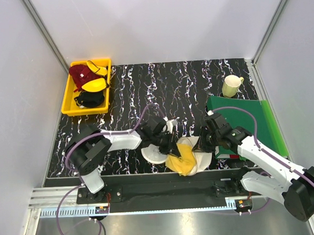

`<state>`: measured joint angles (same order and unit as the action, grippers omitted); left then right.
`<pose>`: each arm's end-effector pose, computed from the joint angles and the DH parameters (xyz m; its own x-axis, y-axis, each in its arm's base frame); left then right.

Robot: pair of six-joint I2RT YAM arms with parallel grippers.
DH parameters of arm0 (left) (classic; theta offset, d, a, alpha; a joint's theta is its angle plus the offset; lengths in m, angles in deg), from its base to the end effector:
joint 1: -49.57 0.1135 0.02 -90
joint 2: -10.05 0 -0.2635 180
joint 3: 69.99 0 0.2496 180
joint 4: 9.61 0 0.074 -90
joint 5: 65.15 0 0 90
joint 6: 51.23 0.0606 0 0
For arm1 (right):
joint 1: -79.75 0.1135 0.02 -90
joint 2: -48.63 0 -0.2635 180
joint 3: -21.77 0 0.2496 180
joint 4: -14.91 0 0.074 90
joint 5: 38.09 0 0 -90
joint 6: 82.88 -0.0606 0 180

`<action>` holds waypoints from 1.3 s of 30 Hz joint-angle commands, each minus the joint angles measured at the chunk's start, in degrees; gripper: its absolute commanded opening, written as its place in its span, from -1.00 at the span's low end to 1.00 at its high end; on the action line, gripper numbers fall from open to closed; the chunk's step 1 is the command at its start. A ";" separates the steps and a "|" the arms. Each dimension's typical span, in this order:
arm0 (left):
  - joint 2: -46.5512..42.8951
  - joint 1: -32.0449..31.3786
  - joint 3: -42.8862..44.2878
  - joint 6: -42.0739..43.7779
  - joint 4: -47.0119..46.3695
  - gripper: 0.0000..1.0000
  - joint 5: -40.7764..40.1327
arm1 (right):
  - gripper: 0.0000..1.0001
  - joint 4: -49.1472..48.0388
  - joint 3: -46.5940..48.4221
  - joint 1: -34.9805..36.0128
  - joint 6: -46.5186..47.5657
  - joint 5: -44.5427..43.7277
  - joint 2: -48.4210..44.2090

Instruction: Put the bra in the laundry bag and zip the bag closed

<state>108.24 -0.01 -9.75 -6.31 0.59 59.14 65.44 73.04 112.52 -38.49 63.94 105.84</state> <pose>0.1926 -0.2788 0.1284 -0.9590 0.2237 -0.1740 0.2742 0.5778 -0.7688 0.1606 0.1184 0.1981 -0.9378 0.2275 -0.2623 0.0628 0.8541 0.5163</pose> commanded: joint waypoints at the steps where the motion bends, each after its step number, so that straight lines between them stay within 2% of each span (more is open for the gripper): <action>1: 3.23 -1.39 6.75 -1.68 -4.12 -1.00 1.58 | -1.00 -1.73 3.24 0.97 -1.77 2.29 -1.49; 7: 6.57 -1.66 10.53 -4.40 -6.92 -1.00 0.61 | -1.00 -1.64 4.47 1.15 -2.91 1.95 -1.92; 11: 13.58 -2.53 13.70 -5.45 -7.90 -1.00 -0.88 | -1.00 -0.41 4.47 1.15 -1.95 -1.13 -0.61; 14: 14.66 -2.71 13.09 -6.42 -9.21 -1.00 -2.54 | -1.00 -0.41 3.86 1.15 -1.77 -1.31 0.09; 17: 12.39 -2.71 12.30 -3.71 -4.58 -0.51 -6.58 | -1.00 0.11 3.59 1.15 -1.77 -3.24 -0.87; 18: 11.50 -2.71 12.04 -1.87 -3.25 -0.10 -7.38 | -1.00 0.29 3.68 1.15 -1.42 -3.42 -0.96; 19: 9.15 -2.71 11.95 -0.90 -1.67 0.06 -9.30 | -1.00 0.47 3.85 1.15 -1.24 -3.59 -0.87; 23: 1.75 -2.54 9.31 3.24 5.79 0.39 -13.53 | -1.00 1.08 3.59 1.15 -0.72 -3.68 -0.78; 24: 0.52 -2.45 8.44 4.55 7.29 0.76 -13.89 | -1.00 1.17 3.59 1.15 -0.71 -3.68 -0.96; 25: -1.58 -2.36 8.00 5.08 8.53 0.98 -13.46 | -1.00 1.17 3.51 1.15 -0.63 -3.68 -1.05; 30: -9.41 -1.22 4.21 7.45 16.87 0.98 -15.64 | -1.00 1.52 3.51 1.15 0.51 -3.95 -0.44; 34: -23.00 -0.69 0.88 9.05 29.41 0.98 -28.70 | -0.99 1.61 3.94 1.15 1.74 -3.51 -0.43; 36: -26.72 1.58 -2.11 8.17 32.78 0.91 -31.63 | -0.91 1.87 4.90 1.15 2.79 -3.16 -0.17; 37: -29.70 2.90 -3.42 7.64 34.97 0.88 -33.21 | -0.79 1.87 5.08 1.15 3.24 -2.72 0.09; 39: -32.00 7.29 -7.46 6.42 35.52 0.75 -33.49 | -0.73 1.87 5.70 1.15 4.20 -2.45 0.44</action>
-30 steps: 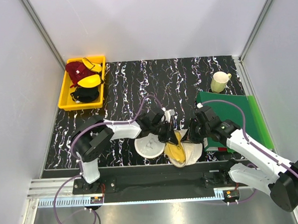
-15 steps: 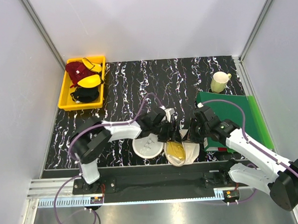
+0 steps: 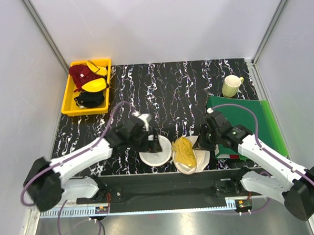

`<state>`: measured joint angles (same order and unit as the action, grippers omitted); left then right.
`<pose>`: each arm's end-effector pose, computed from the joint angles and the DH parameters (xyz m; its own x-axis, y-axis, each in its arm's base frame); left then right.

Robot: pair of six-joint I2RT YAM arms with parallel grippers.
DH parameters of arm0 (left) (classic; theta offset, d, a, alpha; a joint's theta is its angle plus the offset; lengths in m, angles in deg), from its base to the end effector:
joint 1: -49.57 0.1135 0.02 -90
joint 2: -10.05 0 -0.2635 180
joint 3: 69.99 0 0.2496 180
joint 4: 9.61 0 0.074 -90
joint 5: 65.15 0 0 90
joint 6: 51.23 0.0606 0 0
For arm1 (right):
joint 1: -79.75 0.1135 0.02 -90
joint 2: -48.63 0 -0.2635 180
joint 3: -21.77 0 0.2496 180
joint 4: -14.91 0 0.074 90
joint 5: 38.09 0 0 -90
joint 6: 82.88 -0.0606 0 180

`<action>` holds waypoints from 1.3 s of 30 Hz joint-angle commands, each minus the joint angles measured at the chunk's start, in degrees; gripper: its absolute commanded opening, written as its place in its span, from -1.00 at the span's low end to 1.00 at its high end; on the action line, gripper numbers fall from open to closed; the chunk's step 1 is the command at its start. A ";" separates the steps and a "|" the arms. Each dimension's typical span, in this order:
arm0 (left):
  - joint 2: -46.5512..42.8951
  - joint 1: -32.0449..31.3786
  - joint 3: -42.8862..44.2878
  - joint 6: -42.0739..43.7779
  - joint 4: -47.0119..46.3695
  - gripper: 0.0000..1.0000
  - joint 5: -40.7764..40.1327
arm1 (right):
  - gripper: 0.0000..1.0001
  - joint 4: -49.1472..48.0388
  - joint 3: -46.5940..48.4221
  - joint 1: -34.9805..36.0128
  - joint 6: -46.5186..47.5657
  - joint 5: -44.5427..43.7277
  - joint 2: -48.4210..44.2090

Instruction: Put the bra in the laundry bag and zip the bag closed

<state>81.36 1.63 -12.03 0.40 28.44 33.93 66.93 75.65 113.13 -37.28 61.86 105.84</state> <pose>0.1684 -0.2009 0.2009 -0.9065 0.0897 -0.4126 0.3015 0.8215 -0.4840 0.1633 0.1202 0.2105 -0.9274 0.2143 -0.3068 0.0348 0.8657 0.4994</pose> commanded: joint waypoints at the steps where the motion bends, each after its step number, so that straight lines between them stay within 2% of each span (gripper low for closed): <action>1: -6.52 8.63 -6.25 -0.65 8.02 0.73 -8.38 | -0.68 0.48 3.19 0.54 3.27 -0.38 0.62; 3: -7.15 10.41 -7.84 -1.62 8.29 0.73 -8.90 | -0.64 0.30 3.36 0.63 4.06 -0.11 0.97; 4: -7.06 10.76 -8.10 -2.14 8.29 0.72 -12.73 | -0.60 0.47 3.36 0.45 4.23 -0.29 0.97; 8: -3.03 10.85 -6.88 -3.90 6.10 0.54 -15.85 | -0.36 1.00 3.80 0.54 5.02 -0.29 0.88; 11: 0.93 10.77 -4.95 -4.52 4.61 0.46 -17.25 | -0.27 2.58 4.77 0.54 5.73 -0.99 0.80; 12: 2.50 10.77 -4.85 -4.61 3.64 0.37 -18.13 | -0.27 3.11 5.21 0.54 5.90 -1.69 0.71; 19: 9.55 10.41 -3.63 -4.26 -1.02 0.19 -16.11 | -0.21 9.00 9.16 0.63 7.31 -6.09 0.01; 25: 10.52 9.80 -4.41 -5.05 -6.30 0.18 -12.77 | -0.14 7.95 11.19 3.16 7.23 -5.65 2.29; 28: 11.83 9.80 -5.03 -4.96 -7.35 -0.05 -13.03 | -0.13 6.02 12.67 6.33 6.26 -5.39 5.71; 29: 12.79 9.80 -4.94 -4.87 -7.35 -0.35 -13.12 | -0.13 5.14 13.03 7.21 6.00 -5.99 6.42; 31: 13.59 9.80 -5.03 -4.43 -7.35 -0.60 -13.47 | -0.13 4.44 13.82 9.67 5.56 -6.44 8.52; 32: 13.68 9.80 -5.12 -4.26 -6.92 -0.91 -14.17 | -0.13 4.00 14.00 10.55 5.29 -6.53 9.23; 33: 13.42 9.80 -5.12 -4.17 -6.57 -1.00 -14.61 | -0.13 3.21 14.00 11.34 4.94 -6.62 9.84; 39: 6.75 9.36 -3.28 -1.01 -1.39 -1.00 -15.32 | -0.23 -1.19 12.51 17.05 2.75 -7.84 13.28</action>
<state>92.63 11.55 -16.44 -3.32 22.43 20.06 70.21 87.12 127.27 -32.61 56.72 118.14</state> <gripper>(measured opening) 0.024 0.395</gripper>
